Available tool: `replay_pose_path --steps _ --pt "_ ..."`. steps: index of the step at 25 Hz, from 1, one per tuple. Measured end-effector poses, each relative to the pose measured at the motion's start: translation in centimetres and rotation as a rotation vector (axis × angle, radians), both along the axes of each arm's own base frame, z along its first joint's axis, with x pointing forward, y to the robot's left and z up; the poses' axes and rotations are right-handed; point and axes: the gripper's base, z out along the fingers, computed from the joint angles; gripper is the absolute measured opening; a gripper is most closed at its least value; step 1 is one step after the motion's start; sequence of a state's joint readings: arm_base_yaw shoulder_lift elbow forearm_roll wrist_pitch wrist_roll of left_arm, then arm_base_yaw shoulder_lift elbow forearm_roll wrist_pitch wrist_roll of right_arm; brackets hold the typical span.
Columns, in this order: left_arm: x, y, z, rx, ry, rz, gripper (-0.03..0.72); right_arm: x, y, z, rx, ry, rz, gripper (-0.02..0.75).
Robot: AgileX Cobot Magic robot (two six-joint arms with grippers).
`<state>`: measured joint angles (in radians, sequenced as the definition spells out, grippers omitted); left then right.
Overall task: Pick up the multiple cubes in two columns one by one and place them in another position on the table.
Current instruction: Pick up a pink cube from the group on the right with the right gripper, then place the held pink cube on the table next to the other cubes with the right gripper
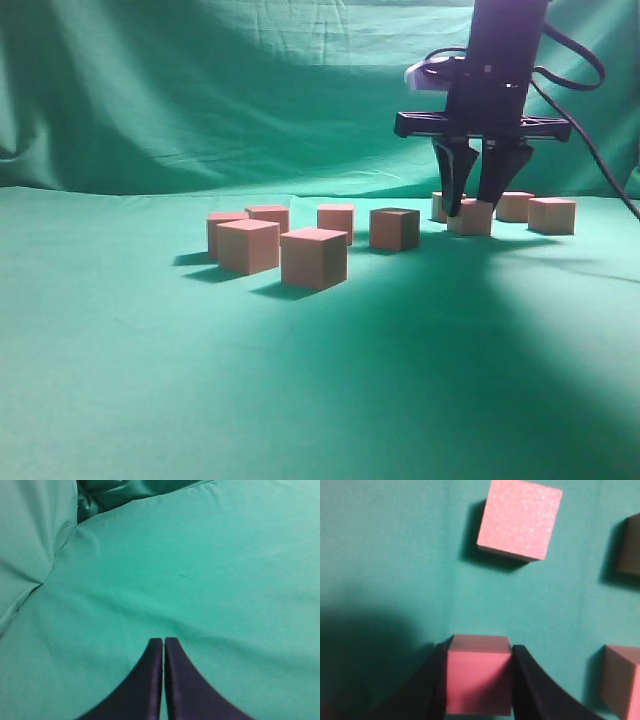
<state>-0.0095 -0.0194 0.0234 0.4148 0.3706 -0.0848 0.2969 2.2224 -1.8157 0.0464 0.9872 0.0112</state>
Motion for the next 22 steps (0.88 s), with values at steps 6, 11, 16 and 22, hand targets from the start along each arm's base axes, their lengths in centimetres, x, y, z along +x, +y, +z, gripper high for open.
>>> replay_pose_path --steps 6,11,16,22 --pt "0.0 0.0 0.0 0.0 0.0 0.0 0.0 -0.9 -0.3 2.0 -0.016 0.024 0.028 0.258" --pt "0.0 0.0 0.0 0.0 0.0 0.0 0.0 -3.4 -0.9 8.4 -0.01 0.0 0.04 0.258" --pt "0.0 0.0 0.0 0.0 0.0 0.0 0.0 -7.1 0.6 14.4 0.021 -0.092 0.099 0.258" --pt "0.0 0.0 0.0 0.0 0.0 0.0 0.0 -12.9 3.9 15.1 0.031 -0.06 0.202 0.258"
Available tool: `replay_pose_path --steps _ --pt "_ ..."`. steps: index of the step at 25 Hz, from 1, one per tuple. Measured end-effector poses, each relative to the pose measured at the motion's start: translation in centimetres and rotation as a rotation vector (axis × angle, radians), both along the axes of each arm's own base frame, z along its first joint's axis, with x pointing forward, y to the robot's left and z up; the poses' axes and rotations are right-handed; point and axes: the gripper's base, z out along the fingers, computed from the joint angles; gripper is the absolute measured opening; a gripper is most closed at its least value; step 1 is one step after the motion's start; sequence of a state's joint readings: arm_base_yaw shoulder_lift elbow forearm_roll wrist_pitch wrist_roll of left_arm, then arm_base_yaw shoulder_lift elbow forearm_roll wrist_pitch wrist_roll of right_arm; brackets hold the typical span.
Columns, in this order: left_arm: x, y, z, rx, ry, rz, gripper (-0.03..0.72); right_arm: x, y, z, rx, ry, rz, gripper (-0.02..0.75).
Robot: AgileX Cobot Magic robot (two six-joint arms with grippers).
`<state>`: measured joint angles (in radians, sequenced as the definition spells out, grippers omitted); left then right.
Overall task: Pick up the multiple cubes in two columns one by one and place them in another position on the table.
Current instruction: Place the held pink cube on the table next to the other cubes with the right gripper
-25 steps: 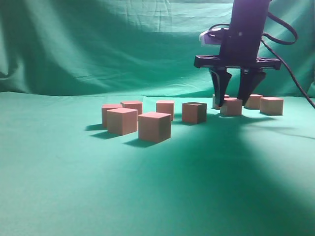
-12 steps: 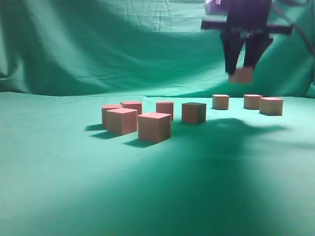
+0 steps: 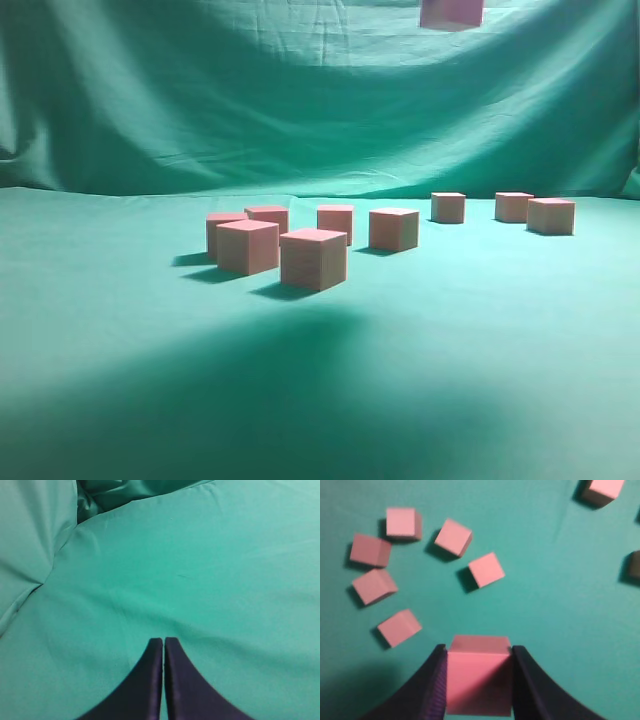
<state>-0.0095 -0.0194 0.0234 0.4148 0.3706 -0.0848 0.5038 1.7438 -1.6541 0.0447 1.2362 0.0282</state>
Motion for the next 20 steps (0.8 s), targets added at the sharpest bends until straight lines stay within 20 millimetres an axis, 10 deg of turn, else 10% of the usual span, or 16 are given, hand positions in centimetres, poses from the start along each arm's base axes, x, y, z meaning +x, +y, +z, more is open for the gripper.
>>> replay_pose_path --steps 10,20 --pt "0.0 0.0 0.0 0.0 0.0 0.0 0.0 -7.3 4.7 -8.1 0.016 0.1 -0.006 0.258" --pt "0.0 0.0 0.0 0.0 0.0 0.0 0.0 -7.8 4.9 -11.7 0.072 0.071 -0.095 0.258"
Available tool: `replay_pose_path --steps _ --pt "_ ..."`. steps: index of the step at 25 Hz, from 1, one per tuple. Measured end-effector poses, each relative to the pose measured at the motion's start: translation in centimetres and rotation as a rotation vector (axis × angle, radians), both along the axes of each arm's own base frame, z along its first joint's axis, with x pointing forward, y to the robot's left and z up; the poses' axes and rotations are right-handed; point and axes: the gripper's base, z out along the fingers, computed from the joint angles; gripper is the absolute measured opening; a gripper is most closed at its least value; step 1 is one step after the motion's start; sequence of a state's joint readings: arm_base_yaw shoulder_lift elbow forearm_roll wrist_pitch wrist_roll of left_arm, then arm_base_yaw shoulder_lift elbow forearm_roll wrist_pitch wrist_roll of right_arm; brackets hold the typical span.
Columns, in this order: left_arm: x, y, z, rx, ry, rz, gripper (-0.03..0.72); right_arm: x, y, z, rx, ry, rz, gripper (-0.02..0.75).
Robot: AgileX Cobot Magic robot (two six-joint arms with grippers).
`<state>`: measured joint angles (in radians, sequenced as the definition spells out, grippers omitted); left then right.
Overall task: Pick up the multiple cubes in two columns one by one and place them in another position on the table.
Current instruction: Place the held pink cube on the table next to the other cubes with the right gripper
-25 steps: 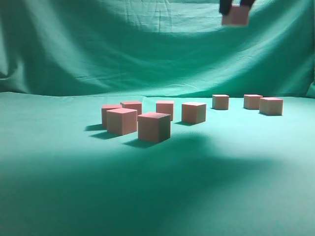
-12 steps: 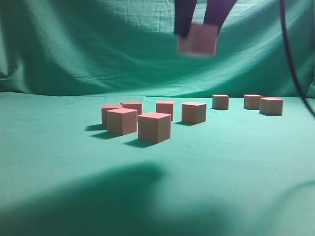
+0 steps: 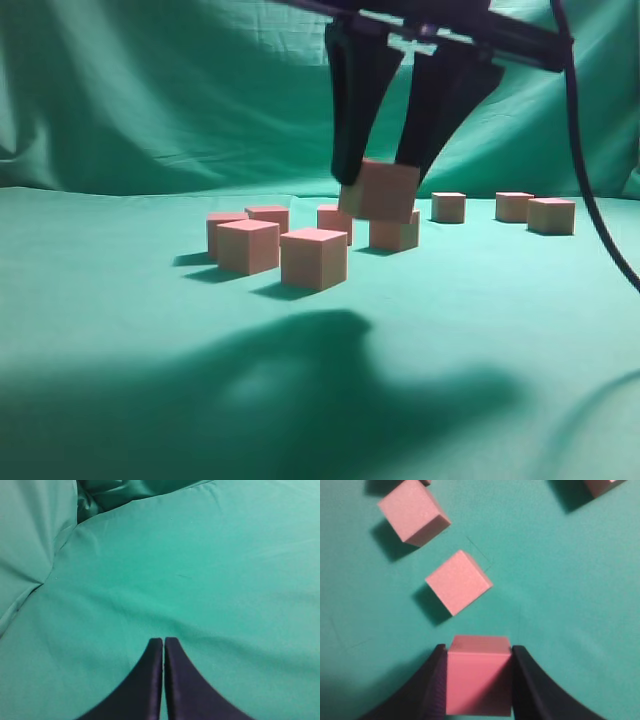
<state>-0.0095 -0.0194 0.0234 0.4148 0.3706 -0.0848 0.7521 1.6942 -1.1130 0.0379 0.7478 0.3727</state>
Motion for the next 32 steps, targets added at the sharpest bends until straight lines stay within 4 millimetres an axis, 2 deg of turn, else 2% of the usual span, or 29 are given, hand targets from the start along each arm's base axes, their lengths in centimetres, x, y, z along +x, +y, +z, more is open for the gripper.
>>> replay_pose_path --steps 10,23,24,27,28,32 --pt "0.0 0.0 0.0 0.0 0.0 0.0 0.0 0.9 0.7 -3.5 -0.055 0.027 0.01 0.258" --pt "0.0 0.0 0.0 0.0 0.0 0.0 0.0 1.2 0.7 -4.0 -0.077 0.012 0.028 0.258" --pt "0.0 0.0 0.0 0.0 0.0 0.0 0.0 1.2 0.6 -4.0 -0.081 0.015 0.03 0.332" --pt "0.0 0.0 0.0 0.0 0.0 0.0 0.0 1.0 0.5 -4.1 -0.099 0.034 0.03 0.45" --pt "0.0 0.0 0.0 0.0 0.0 0.0 0.0 1.0 0.4 -4.0 -0.108 0.043 0.031 0.468" --pt "0.0 0.0 0.0 0.0 0.0 0.0 0.0 1.2 0.6 -2.8 -0.148 0.076 0.034 0.454"
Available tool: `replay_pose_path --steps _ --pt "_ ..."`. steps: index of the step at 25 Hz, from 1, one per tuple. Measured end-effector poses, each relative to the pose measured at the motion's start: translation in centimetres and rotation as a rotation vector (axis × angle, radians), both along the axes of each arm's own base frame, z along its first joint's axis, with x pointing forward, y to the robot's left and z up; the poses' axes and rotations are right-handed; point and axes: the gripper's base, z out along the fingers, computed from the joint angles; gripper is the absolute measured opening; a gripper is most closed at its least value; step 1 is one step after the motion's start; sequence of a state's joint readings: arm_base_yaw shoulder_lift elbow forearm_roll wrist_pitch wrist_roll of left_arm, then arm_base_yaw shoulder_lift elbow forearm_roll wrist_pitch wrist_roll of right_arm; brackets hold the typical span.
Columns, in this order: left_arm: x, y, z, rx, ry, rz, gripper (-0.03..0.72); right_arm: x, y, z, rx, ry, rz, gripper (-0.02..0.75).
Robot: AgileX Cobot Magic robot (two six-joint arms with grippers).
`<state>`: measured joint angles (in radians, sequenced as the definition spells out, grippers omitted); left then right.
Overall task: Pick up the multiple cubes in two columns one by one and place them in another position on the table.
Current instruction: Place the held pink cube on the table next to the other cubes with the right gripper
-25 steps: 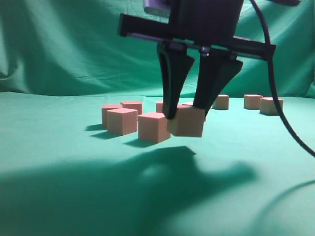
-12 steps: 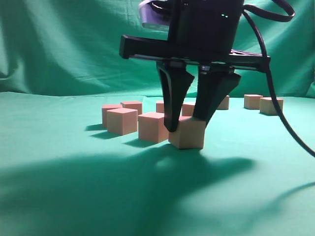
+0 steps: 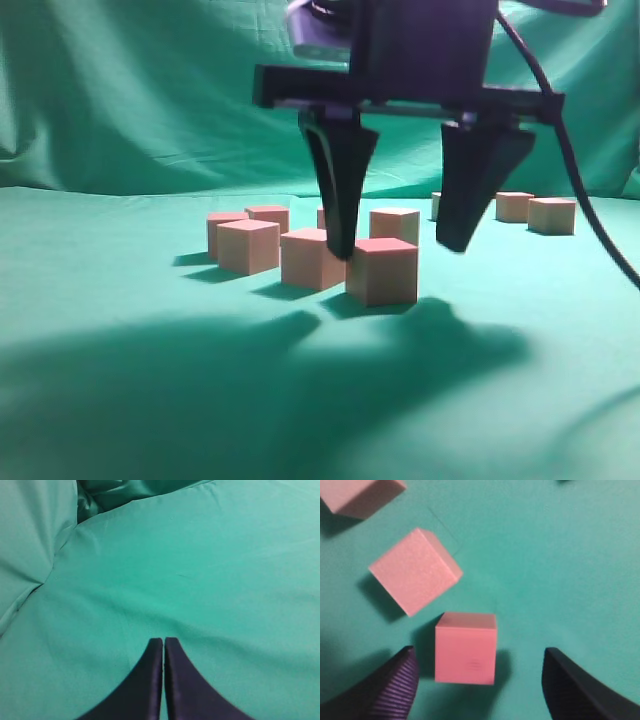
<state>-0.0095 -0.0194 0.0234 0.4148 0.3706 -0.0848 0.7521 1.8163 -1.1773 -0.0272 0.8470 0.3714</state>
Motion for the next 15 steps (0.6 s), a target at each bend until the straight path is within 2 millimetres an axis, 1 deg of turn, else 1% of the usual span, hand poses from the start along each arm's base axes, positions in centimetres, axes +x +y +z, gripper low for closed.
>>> replay_pose_path --steps 3,8,10,13,15 --pt "0.0 0.0 0.0 0.0 0.0 0.0 0.0 0.7 0.3 2.1 -0.037 -0.001 0.01 0.475" --pt "0.0 0.0 0.0 0.0 0.0 0.0 0.0 2.4 0.5 7.1 -0.124 -0.081 0.032 0.475" --pt "0.0 0.0 0.0 0.0 0.0 0.0 0.0 3.2 0.4 9.1 -0.154 -0.155 0.036 0.475" --pt "0.0 0.0 0.0 0.0 0.0 0.0 0.0 4.8 0.1 12.3 -0.216 -0.327 0.046 0.475" --pt "0.0 0.0 0.0 0.0 0.0 0.0 0.0 5.8 -0.6 13.9 -0.291 -0.449 0.048 0.475"
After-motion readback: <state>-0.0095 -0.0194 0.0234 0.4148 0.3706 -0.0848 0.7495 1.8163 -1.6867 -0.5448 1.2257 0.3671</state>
